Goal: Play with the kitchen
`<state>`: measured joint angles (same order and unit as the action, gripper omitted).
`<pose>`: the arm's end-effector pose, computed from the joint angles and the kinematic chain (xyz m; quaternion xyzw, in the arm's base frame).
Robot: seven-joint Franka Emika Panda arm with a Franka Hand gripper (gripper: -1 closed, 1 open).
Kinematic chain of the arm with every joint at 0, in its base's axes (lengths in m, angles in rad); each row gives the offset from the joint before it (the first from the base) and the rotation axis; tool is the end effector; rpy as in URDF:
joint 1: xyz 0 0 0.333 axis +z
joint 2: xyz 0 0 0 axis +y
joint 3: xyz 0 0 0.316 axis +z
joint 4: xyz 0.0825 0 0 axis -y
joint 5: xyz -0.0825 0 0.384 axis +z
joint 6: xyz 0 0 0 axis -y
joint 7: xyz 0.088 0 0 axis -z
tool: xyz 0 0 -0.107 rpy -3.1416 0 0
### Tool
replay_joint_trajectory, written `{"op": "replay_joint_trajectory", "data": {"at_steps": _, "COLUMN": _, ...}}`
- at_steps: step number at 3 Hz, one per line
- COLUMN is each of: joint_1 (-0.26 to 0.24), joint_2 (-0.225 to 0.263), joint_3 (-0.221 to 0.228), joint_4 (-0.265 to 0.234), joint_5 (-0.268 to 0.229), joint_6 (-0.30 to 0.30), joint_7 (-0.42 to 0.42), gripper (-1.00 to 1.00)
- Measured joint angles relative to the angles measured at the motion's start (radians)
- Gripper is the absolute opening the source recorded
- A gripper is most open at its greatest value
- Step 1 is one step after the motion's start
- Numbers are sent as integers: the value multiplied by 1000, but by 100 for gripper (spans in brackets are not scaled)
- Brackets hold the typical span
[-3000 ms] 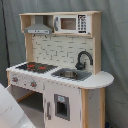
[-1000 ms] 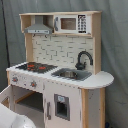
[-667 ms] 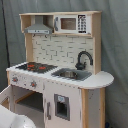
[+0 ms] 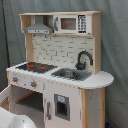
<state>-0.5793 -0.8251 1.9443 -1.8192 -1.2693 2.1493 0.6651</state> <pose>0.0523 0.6507 0.3737 0.3924 0.5126 0.6006 0.4718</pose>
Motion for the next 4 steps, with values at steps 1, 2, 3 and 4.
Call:
{"op": "replay_joint_trajectory", "data": {"at_steps": 1, "joint_1": -14, "joint_2": -15, "joint_3": 21, "joint_4": 1, "joint_5": 1, "joint_6": 1, "joint_7": 97, "gripper": 100}}
{"op": "replay_joint_trajectory", "data": {"at_steps": 2, "joint_1": -31, "joint_2": -22, "joint_3": 49, "joint_4": 0, "joint_5": 5, "joint_6": 1, "joint_7": 217, "gripper": 100}}
{"op": "replay_joint_trajectory", "data": {"at_steps": 3, "joint_1": -48, "joint_2": -22, "joint_3": 78, "joint_4": -1, "joint_5": 13, "joint_6": 1, "joint_7": 331, "gripper": 100}}
{"op": "replay_joint_trajectory", "data": {"at_steps": 4, "joint_1": -66, "joint_2": -22, "joint_3": 108, "joint_4": -3, "joint_5": 22, "joint_6": 1, "joint_7": 439, "gripper": 100}}
